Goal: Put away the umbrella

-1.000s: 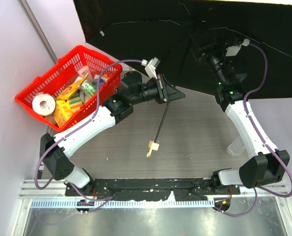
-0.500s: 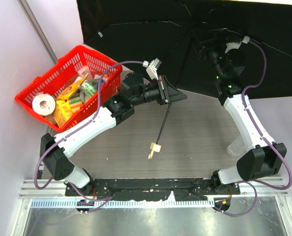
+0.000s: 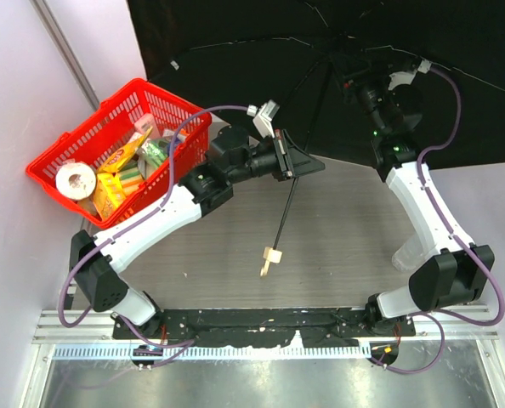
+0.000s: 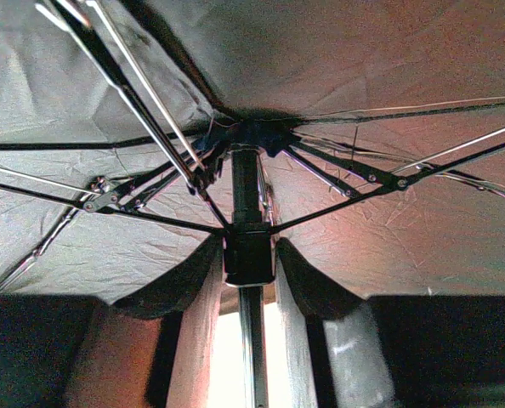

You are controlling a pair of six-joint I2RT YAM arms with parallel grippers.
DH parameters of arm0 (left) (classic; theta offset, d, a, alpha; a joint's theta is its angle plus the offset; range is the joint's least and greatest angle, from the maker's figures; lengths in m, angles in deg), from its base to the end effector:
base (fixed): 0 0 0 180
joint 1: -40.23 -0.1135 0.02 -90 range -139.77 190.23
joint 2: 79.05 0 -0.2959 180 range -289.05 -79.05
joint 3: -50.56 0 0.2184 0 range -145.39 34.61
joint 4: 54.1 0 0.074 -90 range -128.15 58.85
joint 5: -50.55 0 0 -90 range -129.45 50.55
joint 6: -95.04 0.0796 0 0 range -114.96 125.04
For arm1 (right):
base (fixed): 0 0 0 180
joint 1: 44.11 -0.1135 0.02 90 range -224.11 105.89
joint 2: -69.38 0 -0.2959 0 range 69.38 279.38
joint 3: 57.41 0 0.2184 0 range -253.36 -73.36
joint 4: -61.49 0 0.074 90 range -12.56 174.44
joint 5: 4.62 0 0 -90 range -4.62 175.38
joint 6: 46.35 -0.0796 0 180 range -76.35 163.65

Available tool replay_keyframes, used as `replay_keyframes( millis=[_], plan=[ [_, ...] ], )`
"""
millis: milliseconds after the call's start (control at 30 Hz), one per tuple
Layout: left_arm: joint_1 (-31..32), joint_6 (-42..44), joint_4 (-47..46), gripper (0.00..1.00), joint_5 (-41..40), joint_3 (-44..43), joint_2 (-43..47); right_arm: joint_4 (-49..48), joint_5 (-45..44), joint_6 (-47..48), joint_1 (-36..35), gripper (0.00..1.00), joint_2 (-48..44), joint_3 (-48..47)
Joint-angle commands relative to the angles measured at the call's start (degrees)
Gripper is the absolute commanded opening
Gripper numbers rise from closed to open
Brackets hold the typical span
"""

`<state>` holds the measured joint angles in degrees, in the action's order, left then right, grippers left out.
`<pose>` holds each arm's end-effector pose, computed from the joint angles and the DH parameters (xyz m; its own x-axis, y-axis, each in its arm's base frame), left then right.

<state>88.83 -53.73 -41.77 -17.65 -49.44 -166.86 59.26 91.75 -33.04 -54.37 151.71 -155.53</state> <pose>0.2226 -0.2971 0.4549 -0.8064 -0.2859 -0.5177 0.4871 0.1755 -0.8556 0.3293 0.0686 0.5135 -0.2032 0.9461 -0.2523 -0.3609 0.1672 0.9175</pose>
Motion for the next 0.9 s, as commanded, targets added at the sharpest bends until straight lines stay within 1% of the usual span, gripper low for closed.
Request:
replay_keyframes(
  millis=[0,33,67,100,133,167,200,267,300,367,467,533,633,667,767,800,867],
  plan=[
    [1.6,2.9,-6.4,0.0,3.1,-3.7,0.9,-2.9,-1.4,-1.3,0.4,0.31,1.4,-2.3],
    [1.6,3.0,-6.1,0.0,3.0,-3.8,1.0,-2.9,-1.4,-1.8,0.4,0.27,1.7,-2.3],
    [1.7,3.5,-5.5,0.0,3.0,-4.0,0.8,-2.8,-1.3,-2.1,0.3,0.13,1.8,-2.5],
    [1.8,4.0,-4.7,0.0,2.5,-4.2,0.8,-2.7,-1.1,-2.8,0.6,0.02,1.8,-2.6],
    [1.6,5.3,-3.3,0.0,1.7,-4.6,1.0,-0.4,-0.7,-2.9,0.6,0.01,1.9,-3.3],
    [1.7,7.2,-0.7,0.0,-0.1,-5.3,1.2,1.2,-0.4,-2.5,0.7,0.01,1.8,-4.1],
    [1.8,10.7,1.8,0.0,-2.0,-6.2,1.4,6.3,0.8,-2.0,0.9,0.01,2.0,-6.7],
    [1.7,16.1,8.0,0.0,-6.5,-8.7,1.4,11.8,4.6,-0.2,1.3,0.01,2.4,-9.7],
    [1.6,18.5,10.6,0.0,-8.2,-10.0,1.2,13.4,8.2,-0.7,1.4,0.01,2.8,-10.2],
    [0.7,20.5,13.3,0.0,-9.6,-12.0,0.3,13.2,11.5,-0.7,1.5,0.01,1.7,-9.2],
    [-2.4,18.1,11.6,0.0,-8.4,-13.4,-1.2,12.5,13.8,-0.1,1.4,0.01,-2.6,-4.5],
    [-3.7,16.3,10.4,0.0,-7.0,-15.6,-3.0,9.8,15.2,-0.7,1.1,0.01,-5.5,-0.2],
    [-3.9,13.8,10.1,0.0,-4.8,-22.4,-8.1,7.8,15.4,0.0,-1.6,0.01,-8.1,4.9],
    [-3.9,12.6,9.8,0.0,-4.0,-24.8,-9.5,7.3,15.3,-0.1,-3.8,0.01,-9.4,6.3],
    [-3.9,10.2,8.3,0.0,-2.7,-29.1,-12.4,4.3,11.1,1.4,-5.4,0.01,-13.4,13.0],
    [-3.9,9.9,8.3,0.0,-2.4,-30.1,-12.9,3.9,9.9,2.4,-5.0,0.01,-15.1,13.8],
    [-3.9,8.8,7.8,0.0,-1.7,-30.2,-13.4,3.2,9.4,2.2,-2.9,0.01,-15.3,13.7]
  ],
)
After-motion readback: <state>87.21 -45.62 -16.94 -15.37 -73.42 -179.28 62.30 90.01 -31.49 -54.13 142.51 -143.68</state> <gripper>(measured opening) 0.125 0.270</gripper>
